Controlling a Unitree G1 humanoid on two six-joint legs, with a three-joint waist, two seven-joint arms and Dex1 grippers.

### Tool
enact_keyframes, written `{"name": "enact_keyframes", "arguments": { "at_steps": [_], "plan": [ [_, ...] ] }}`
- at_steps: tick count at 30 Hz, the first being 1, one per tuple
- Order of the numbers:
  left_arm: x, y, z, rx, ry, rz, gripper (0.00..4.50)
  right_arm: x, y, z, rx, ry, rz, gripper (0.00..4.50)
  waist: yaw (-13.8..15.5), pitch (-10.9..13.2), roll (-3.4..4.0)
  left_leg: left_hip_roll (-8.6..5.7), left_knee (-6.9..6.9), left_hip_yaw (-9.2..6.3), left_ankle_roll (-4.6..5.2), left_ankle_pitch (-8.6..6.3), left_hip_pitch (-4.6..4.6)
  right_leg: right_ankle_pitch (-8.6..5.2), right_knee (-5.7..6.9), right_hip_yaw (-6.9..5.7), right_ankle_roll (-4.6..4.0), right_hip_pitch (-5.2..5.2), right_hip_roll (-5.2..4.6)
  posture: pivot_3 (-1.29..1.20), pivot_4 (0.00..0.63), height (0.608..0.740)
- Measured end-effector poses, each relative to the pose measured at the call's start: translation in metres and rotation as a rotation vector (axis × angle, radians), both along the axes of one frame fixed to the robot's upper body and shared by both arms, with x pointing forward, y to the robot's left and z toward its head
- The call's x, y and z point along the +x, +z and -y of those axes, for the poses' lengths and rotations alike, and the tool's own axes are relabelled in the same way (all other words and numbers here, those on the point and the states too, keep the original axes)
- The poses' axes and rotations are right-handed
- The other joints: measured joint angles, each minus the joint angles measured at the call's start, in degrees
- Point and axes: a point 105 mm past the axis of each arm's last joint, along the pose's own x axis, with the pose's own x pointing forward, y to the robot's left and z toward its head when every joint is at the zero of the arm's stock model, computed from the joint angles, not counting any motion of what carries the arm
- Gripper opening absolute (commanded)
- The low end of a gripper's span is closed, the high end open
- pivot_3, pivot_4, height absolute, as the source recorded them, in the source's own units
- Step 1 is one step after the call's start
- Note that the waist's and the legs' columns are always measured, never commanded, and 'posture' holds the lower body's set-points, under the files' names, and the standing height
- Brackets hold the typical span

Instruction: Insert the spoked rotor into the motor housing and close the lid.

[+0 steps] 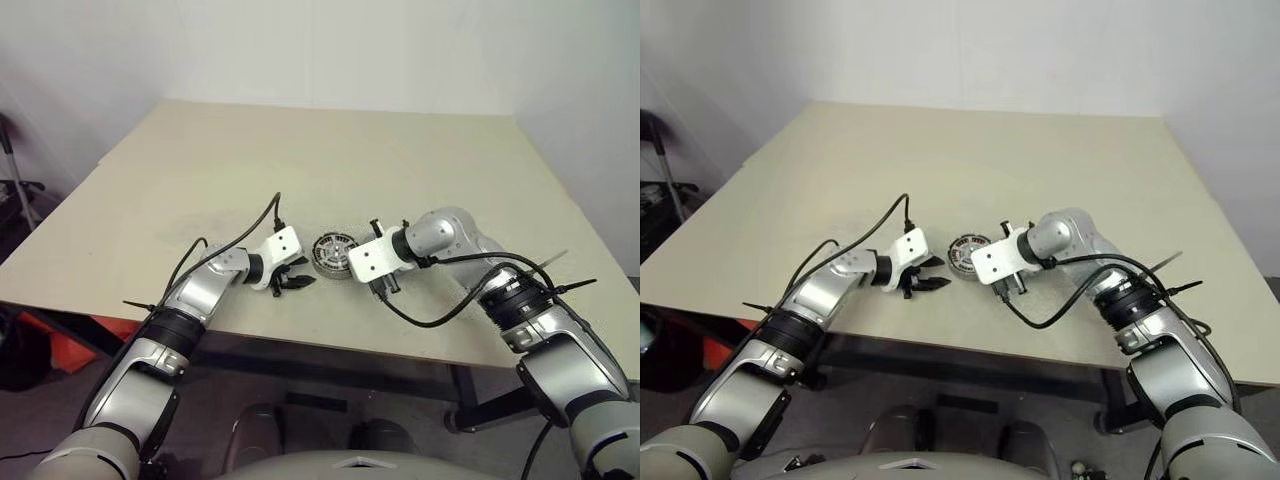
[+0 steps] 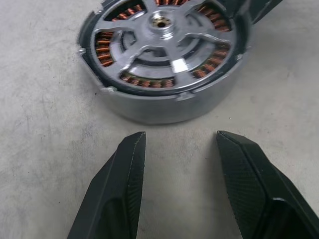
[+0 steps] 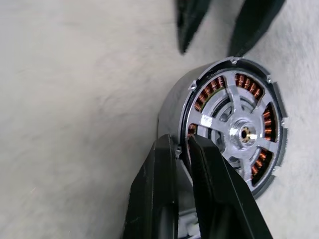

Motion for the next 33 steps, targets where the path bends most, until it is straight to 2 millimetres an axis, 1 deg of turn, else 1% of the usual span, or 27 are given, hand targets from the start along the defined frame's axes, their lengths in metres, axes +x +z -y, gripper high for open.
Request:
{"name": "enact_keyframes", "arguments": {
  "at_steps": [3, 4, 5, 7, 11, 16, 18, 20, 21, 23, 25, 26, 27, 29, 30, 31, 33],
  "plan": [
    [0.000, 0.000, -0.001, 0.001, 0.003, 0.000, 2.40, 0.003, -0.001, -0.003, 0.032, -0.036, -0.021, 0.47, 0.0, 0.0, 0.00, 0.04, 0.00, 0.00, -0.04, 0.02, 0.06, 0.00, 0.02, 0.00, -0.01, 0.02, 0.03, 0.00, 0.000, 0.740],
    [0.000, -0.001, -0.001, 0.000, 0.004, -0.001, 2.40, 0.004, -0.001, -0.004, 0.043, -0.045, -0.028, 0.84, 0.0, 0.0, 0.00, 0.05, -0.01, 0.00, -0.05, 0.03, 0.06, 0.00, 0.02, 0.00, -0.01, 0.02, 0.04, 0.00, 0.000, 0.740],
    [0.000, -0.001, -0.001, 0.000, 0.004, -0.001, 2.40, 0.004, 0.000, -0.005, 0.059, -0.056, -0.032, 1.03, 0.0, 0.0, 0.00, 0.05, -0.02, 0.00, -0.06, 0.03, 0.06, 0.00, 0.02, 0.00, -0.01, 0.02, 0.04, 0.00, 0.000, 0.740],
    [0.000, 0.000, -0.001, -0.001, 0.002, 0.000, 2.40, 0.006, 0.004, -0.007, 0.085, -0.072, -0.025, 1.65, 0.0, 0.0, 0.00, 0.05, -0.04, 0.00, -0.06, 0.03, 0.05, 0.01, 0.00, 0.00, -0.01, 0.01, 0.04, 0.00, 0.000, 0.740],
    [-0.001, 0.000, 0.000, -0.002, 0.000, 0.002, 2.40, 0.001, 0.020, -0.007, 0.157, -0.075, 0.008, 1.65, 0.2, 0.0, 0.00, 0.04, -0.08, 0.00, -0.05, 0.02, 0.01, 0.01, -0.05, 0.00, -0.01, 0.00, 0.04, 0.00, 0.000, 0.740],
    [-0.001, 0.000, -0.002, 0.002, 0.002, 0.003, 2.40, -0.013, 0.058, -0.007, 0.343, -0.141, 0.007, 1.65, 0.1, 0.0, 0.00, 0.05, -0.12, 0.00, -0.06, 0.03, 0.05, 0.00, -0.05, 0.01, -0.01, -0.01, 0.06, 0.00, 0.000, 0.740],
    [-0.001, 0.000, -0.003, 0.004, 0.004, 0.003, 2.40, -0.013, 0.072, -0.007, 0.511, -0.263, -0.052, 1.65, 0.2, 0.0, -0.01, 0.08, -0.15, 0.00, -0.09, 0.04, 0.17, 0.00, -0.06, 0.02, -0.01, 0.06, 0.09, 0.00, 0.000, 0.740],
    [-0.001, 0.000, -0.004, 0.007, 0.006, 0.003, 2.40, -0.008, 0.080, -0.003, 0.723, -0.455, -0.169, 1.65, 0.2, 0.0, 0.00, 0.08, -0.23, 0.00, -0.15, 0.08, 0.28, 0.00, -0.06, 0.05, -0.01, 0.11, 0.12, 0.00, 0.000, 0.740],
    [-0.001, 0.000, -0.005, 0.008, 0.006, 0.003, 2.40, -0.007, 0.078, 0.000, 0.794, -0.550, -0.236, 1.83, 0.2, 0.0, 0.00, 0.08, -0.26, 0.00, -0.21, 0.11, 0.28, -0.01, -0.06, 0.05, -0.01, 0.09, 0.12, 0.00, 0.000, 0.740],
    [-0.001, 0.000, -0.004, 0.007, 0.002, 0.000, 2.40, -0.011, 0.066, 0.014, 0.905, -0.748, -0.360, 2.25, 0.5, 0.0, -0.02, 0.08, -0.38, -0.01, -0.26, 0.14, 0.31, -0.01, -0.13, 0.04, 0.00, 0.11, 0.13, 0.00, 0.000, 0.740],
    [0.000, 0.000, -0.006, 0.010, -0.003, -0.003, 2.40, -0.020, 0.041, 0.029, 0.937, -0.923, -0.486, 2.92, 0.7, 0.0, -0.01, -0.02, -0.58, 0.01, -0.34, 0.18, 0.31, -0.01, -0.21, 0.08, 0.00, 0.07, 0.10, 0.00, 0.000, 0.740],
    [0.000, 0.000, -0.008, 0.012, -0.006, -0.002, 2.40, -0.024, 0.032, 0.033, 0.938, -0.980, -0.532, 3.31, 0.7, 0.0, -0.01, -0.07, -0.67, 0.03, -0.39, 0.22, 0.31, -0.01, -0.21, 0.12, 0.00, 0.00, 0.07, 0.00, 0.000, 0.740],
    [0.001, 0.001, -0.008, 0.016, -0.009, -0.003, 2.40, -0.028, 0.027, 0.038, 0.960, -1.037, -0.569, 3.62, 0.7, 0.0, -0.01, -0.11, -0.82, 0.03, -0.49, 0.28, 0.32, -0.01, -0.21, 0.16, 0.00, -0.06, 0.07, 0.00, 0.000, 0.740],
    [0.002, 0.001, -0.009, 0.021, -0.015, -0.007, 2.40, -0.037, 0.023, 0.046, 1.039, -1.149, -0.639, 4.37, 0.7, 0.0, -0.01, -0.14, -1.14, 0.03, -0.75, 0.46, 0.41, -0.02, -0.26, 0.16, 0.00, -0.10, 0.08, 0.00, 0.000, 0.740],
    [0.003, 0.001, -0.009, 0.024, -0.015, -0.006, 2.40, -0.040, 0.020, 0.050, 1.061, -1.199, -0.668, 4.48, 0.8, 0.0, 0.00, -0.14, -1.24, 0.03, -0.87, 0.54, 0.46, -0.02, -0.25, 0.16, 0.00, -0.12, 0.09, 0.00, 0.000, 0.740],
    [0.004, 0.001, -0.010, 0.026, -0.017, -0.007, 2.40, -0.043, 0.018, 0.054, 1.081, -1.249, -0.695, 4.48, 0.8, 0.0, -0.01, -0.14, -1.34, 0.02, -0.97, 0.61, 0.49, -0.04, -0.25, 0.16, 0.02, -0.13, 0.09, 0.00, 0.000, 0.740],
    [0.005, 0.001, -0.010, 0.029, -0.020, -0.005, 2.40, -0.050, 0.010, 0.062, 1.118, -1.345, -0.759, 4.48, 0.8, 0.0, -0.01, -0.15, -1.48, 0.02, -1.06, 0.66, 0.58, -0.25, -0.27, 0.15, 0.38, -0.11, 0.09, 0.00, 0.000, 0.740]
  ]
}}
